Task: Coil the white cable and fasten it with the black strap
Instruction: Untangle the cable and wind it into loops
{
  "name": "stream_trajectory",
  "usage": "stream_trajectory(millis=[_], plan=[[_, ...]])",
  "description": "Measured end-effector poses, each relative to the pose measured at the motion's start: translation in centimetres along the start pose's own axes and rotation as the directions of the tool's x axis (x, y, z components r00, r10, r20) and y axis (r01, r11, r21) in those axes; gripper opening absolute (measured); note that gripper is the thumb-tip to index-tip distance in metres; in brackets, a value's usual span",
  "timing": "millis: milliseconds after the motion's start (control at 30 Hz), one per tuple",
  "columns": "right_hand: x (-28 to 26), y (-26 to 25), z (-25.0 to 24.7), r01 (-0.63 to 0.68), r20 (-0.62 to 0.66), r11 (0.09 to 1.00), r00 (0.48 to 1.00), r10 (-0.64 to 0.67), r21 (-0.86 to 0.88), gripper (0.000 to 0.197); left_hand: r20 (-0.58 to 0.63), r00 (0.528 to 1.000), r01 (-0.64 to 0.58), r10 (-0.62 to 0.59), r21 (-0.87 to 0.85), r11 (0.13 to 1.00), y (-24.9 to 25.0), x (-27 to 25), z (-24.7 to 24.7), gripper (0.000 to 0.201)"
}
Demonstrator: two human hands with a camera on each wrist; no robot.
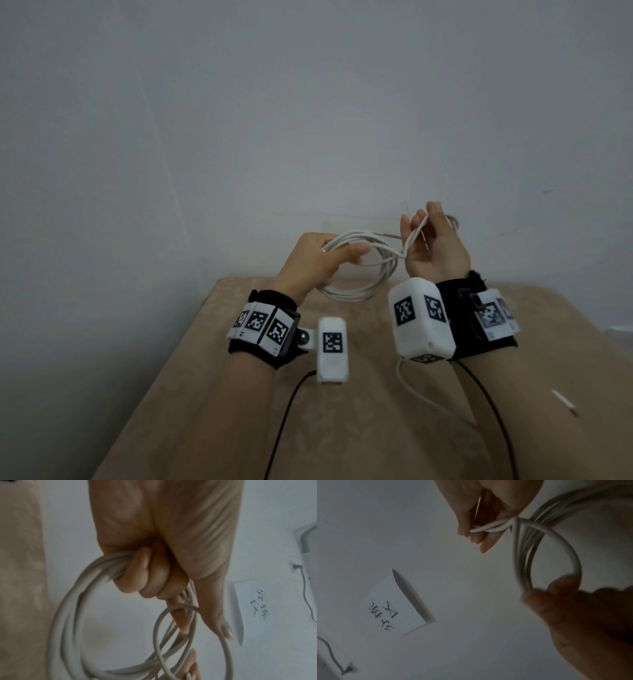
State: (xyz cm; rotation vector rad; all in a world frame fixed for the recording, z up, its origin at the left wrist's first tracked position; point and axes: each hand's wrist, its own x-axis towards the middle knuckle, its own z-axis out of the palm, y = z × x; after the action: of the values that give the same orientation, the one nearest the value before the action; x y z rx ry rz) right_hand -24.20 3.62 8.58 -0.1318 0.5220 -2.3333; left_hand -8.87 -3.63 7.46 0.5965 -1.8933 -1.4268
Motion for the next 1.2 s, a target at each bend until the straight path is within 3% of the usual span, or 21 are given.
stream_trajectory(millis=[200,433,567,667,733,800,1000,1100,1200], plan=[[-0.4,-0.5,0.2,-0.087,0.194,0.966,0.971,0.137,-0.245,0.017,-0.243,0.956,0.097,-0.163,-0.264,0.96,-0.6,1.0,-0.6,0.04],[-1.9,-2.2,1.3,-0.131,0.373,0.947,0.896,0.239,-0.292,0.02,-0.298,0.895,0.157,-0.331,-0.484,0.861,-0.5,1.6,-1.5,0.036],[-2.2,-2.5,1.3,0.0,0.51,0.901,0.825,0.246,-0.435,0.02,-0.237,0.898,0.218,-0.372,-0.495,0.841,-0.6,1.3,-1.9,0.038],[-2.1,-2.1,1.0,0.12,0.609,0.847,0.747,0.266,-0.517,0.052,-0.172,0.903,0.268,-0.393,-0.488,0.831,-0.4,1.2,-1.8,0.039],[-2.0,-1.6,0.8,0.178,0.642,0.819,0.717,0.272,-0.546,0.062,-0.174,0.904,0.274,-0.391,-0.468,0.84,-0.3,1.2,-1.6,0.039],[-2.1,-1.2,0.8,0.244,0.645,0.778,0.72,0.255,-0.579,0.055,-0.19,0.902,0.275,-0.389,-0.442,0.854,-0.4,1.2,-1.6,0.038],[-2.2,-0.7,0.3,0.391,0.581,0.642,0.807,0.106,-0.66,0.018,-0.148,0.906,0.316,-0.396,-0.386,0.867,-0.6,1.0,-2.3,0.031],[-2.4,-0.7,0.3,0.403,0.54,0.581,0.839,0.075,-0.707,0.009,-0.152,0.908,0.301,-0.39,-0.411,0.861,-0.7,0.9,-2.8,0.02],[-2.3,-1.0,0.5,0.35,0.487,0.594,0.869,0.082,-0.725,0.005,-0.166,0.891,0.302,-0.421,-0.475,0.827,-0.7,0.9,-3.3,0.02]])
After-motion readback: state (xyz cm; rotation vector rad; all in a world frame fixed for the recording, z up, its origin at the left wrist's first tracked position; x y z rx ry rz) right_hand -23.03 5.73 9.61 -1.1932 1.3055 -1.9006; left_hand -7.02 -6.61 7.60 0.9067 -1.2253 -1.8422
